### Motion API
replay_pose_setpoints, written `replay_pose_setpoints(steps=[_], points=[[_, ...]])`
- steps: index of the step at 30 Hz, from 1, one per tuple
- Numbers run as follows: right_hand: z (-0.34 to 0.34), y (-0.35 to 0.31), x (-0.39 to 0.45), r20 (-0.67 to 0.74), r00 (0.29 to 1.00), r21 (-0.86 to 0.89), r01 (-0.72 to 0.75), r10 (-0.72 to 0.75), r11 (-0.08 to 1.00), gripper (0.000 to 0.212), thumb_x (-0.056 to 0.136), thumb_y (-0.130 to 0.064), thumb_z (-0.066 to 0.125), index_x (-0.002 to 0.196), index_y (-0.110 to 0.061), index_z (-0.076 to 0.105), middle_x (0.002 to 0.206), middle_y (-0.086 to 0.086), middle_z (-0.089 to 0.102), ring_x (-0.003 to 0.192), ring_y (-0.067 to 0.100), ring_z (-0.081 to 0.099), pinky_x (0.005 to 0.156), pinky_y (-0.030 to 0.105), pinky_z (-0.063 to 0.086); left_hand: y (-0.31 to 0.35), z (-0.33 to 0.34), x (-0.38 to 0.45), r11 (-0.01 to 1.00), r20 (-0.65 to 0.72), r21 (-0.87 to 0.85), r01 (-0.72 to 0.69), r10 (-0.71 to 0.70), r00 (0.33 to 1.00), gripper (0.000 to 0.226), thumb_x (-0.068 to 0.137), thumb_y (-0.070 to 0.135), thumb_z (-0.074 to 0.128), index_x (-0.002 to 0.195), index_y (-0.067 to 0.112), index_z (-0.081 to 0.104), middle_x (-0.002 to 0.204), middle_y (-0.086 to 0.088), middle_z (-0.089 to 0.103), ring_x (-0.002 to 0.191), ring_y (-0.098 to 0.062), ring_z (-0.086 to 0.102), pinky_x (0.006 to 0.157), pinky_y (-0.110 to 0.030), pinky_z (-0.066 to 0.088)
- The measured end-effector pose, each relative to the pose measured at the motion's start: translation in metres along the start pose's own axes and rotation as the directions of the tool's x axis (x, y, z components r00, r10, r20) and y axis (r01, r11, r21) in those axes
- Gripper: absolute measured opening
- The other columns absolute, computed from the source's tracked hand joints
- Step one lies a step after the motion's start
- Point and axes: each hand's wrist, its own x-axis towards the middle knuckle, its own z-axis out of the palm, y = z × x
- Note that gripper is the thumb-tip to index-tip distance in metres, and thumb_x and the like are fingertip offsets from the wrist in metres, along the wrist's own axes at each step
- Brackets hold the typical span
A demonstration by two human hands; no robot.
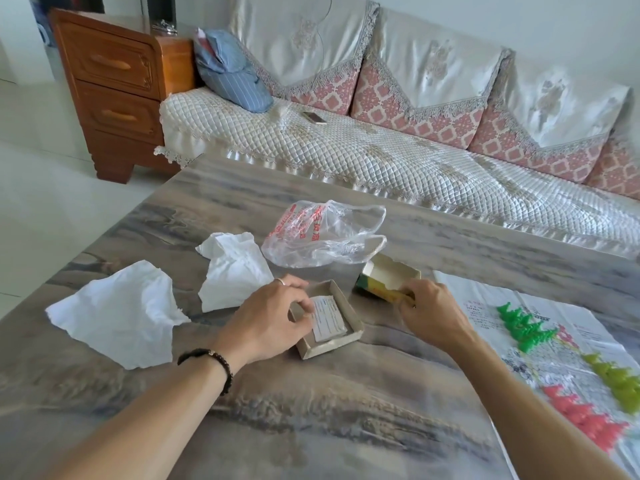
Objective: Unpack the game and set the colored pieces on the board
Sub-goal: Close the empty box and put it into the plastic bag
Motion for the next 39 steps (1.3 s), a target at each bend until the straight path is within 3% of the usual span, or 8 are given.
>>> replay_pose_setpoints(steps=[9,14,17,20,24,29,33,39], points=[[-0.093,-0.008,-0.049,0.213,0.968,0.187,0.09,-0.129,0.978,0.016,0.072,-0.025,0.075,0.081,-0.032,0.064,0.072,-0.008,0.063,0.06,0.007,0.053,0.056,0.021,0.039,0.067,-0.008,-0.014,0.969,-0.037,-0.046,-0.241,0.239,0.97,0.068,0.086,0.034,0.067,0.145,0.034,0.034,0.145,0.017,0.037,0.13,-0.001,0.035,0.102,-0.017,0.03],[-0.114,-0.024,-0.055,0.327,0.904,0.478,0.093,-0.275,0.874,0.026,0.075,-0.015,0.079,0.098,-0.023,0.069,0.07,-0.005,0.056,0.063,0.011,0.047,0.058,0.029,0.038,0.104,-0.018,-0.012,0.94,-0.067,-0.218,-0.262,0.253,0.965,0.008,0.089,0.021,0.066,0.096,0.021,0.069,0.091,0.009,0.069,0.082,-0.003,0.062,0.073,-0.025,0.051],[-0.108,-0.027,-0.056,0.325,0.898,0.628,0.029,-0.296,0.777,0.026,0.077,-0.005,0.076,0.101,-0.013,0.068,0.066,-0.005,0.054,0.061,0.011,0.047,0.054,0.026,0.039,0.101,-0.024,-0.017,0.943,-0.178,-0.266,-0.201,0.157,0.972,0.014,0.09,0.015,0.064,0.08,0.023,0.068,0.071,0.009,0.067,0.068,-0.006,0.064,0.066,-0.026,0.052],[-0.097,-0.027,-0.057,0.393,0.858,0.633,0.008,-0.33,0.774,0.028,0.073,-0.009,0.081,0.098,-0.013,0.069,0.071,0.002,0.059,0.065,0.016,0.049,0.056,0.028,0.038,0.091,-0.028,-0.024,0.94,-0.093,-0.316,-0.13,0.106,0.99,0.005,0.087,0.024,0.068,0.09,0.022,0.071,0.081,0.007,0.07,0.078,-0.012,0.066,0.076,-0.034,0.055],[-0.094,-0.024,-0.058,0.38,0.868,0.625,0.013,-0.318,0.78,0.027,0.069,-0.009,0.083,0.092,-0.013,0.071,0.072,0.003,0.061,0.065,0.016,0.048,0.053,0.026,0.037,0.083,-0.025,-0.034,0.96,0.086,-0.253,-0.12,0.146,0.986,0.037,0.076,0.026,0.081,0.111,0.027,0.067,0.096,0.014,0.07,0.087,-0.002,0.065,0.083,-0.029,0.055],[-0.077,-0.034,-0.055,0.284,0.914,0.646,0.042,-0.291,0.762,0.012,0.08,-0.023,0.076,0.088,-0.015,0.075,0.075,0.005,0.067,0.064,0.012,0.047,0.057,0.026,0.036,0.067,-0.032,-0.029,0.934,0.041,-0.354,-0.047,0.066,0.997,0.021,0.078,0.026,0.079,0.097,0.026,0.07,0.086,0.004,0.071,0.082,-0.018,0.066,0.08,-0.037,0.056],[-0.046,-0.054,-0.046,0.315,0.899,0.554,0.086,-0.304,0.828,0.014,0.086,-0.027,0.07,0.091,-0.015,0.074,0.088,0.006,0.074,0.069,0.007,0.055,0.061,0.02,0.042,0.038,-0.037,-0.019,0.95,0.066,-0.305,0.068,-0.05,0.997,0.017,0.079,0.033,0.077,0.092,0.024,0.072,0.065,0.017,0.063,0.063,0.0,0.058,0.069,-0.026,0.048],[-0.018,-0.063,-0.024,0.31,0.909,0.607,0.036,-0.278,0.794,0.025,0.082,-0.022,0.075,0.104,-0.012,0.069,0.093,0.003,0.072,0.077,0.01,0.063,0.065,0.024,0.053,0.013,-0.035,0.006,0.964,0.042,-0.239,0.114,-0.107,0.993,0.018,0.08,0.038,0.074,0.087,0.022,0.071,0.095,-0.001,0.07,0.091,-0.016,0.064,0.086,-0.036,0.051]])
